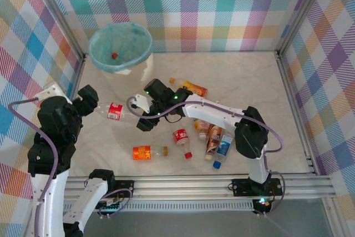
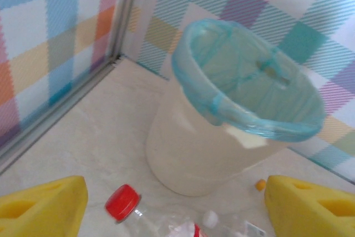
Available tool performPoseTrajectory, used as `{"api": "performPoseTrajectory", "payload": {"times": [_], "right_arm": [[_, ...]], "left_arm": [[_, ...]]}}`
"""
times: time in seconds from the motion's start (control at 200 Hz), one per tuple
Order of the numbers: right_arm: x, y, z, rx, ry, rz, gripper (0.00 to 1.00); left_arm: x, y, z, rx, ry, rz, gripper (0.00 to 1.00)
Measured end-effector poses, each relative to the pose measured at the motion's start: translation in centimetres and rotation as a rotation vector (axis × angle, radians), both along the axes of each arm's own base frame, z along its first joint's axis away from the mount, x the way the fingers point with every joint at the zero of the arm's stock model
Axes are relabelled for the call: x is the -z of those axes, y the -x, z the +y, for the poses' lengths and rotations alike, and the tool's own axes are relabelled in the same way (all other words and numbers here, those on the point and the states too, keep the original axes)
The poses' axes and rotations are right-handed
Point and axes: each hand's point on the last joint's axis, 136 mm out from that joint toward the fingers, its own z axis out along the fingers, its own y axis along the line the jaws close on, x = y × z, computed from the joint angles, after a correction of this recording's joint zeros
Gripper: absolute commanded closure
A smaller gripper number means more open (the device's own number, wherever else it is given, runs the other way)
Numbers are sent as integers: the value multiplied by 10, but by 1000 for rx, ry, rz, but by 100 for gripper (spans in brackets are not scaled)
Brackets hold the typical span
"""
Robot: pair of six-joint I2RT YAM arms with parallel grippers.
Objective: Put the plastic bottles in the bin
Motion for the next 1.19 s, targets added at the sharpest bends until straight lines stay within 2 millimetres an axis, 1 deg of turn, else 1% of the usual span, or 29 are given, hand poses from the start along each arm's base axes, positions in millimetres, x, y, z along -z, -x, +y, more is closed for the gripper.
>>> {"api": "performPoseTrajectory", "payload": {"times": [0.065, 0.22, 0.345, 0.45, 0.55, 0.685, 0.795, 0.895, 0.98, 1.075, 1.195], "right_arm": [[-8, 4, -4, -2, -26, -8, 50], [-28, 9, -14, 7, -86, -33, 50], [-43, 5, -20, 29, -121, -45, 50], [-51, -2, -24, 56, -142, -51, 50], [-52, -11, -30, 91, -141, -64, 50], [-48, -20, -38, 132, -132, -51, 50], [-45, -20, -43, 152, -133, -30, 49], [-46, -18, -46, 154, -151, -28, 49], [-47, -16, -48, 155, -167, -34, 49], [-50, -11, -51, 143, -184, -32, 49], [-58, -10, -48, 134, -219, -34, 49]], "left_arm": [[0, -6, -9, 40, 30, 8, 16], [10, -19, -26, 115, 105, 49, 17], [15, -25, -34, 143, 148, 70, 18], [14, -27, -37, 153, 170, 65, 19], [11, -30, -38, 152, 178, 50, 19], [9, -29, -33, 127, 174, 40, 23], [9, -30, -32, 120, 176, 32, 25], [9, -33, -34, 127, 185, 30, 28], [14, -41, -39, 139, 211, 43, 30], [23, -52, -45, 160, 247, 63, 35], [36, -65, -55, 189, 296, 88, 38]]}}
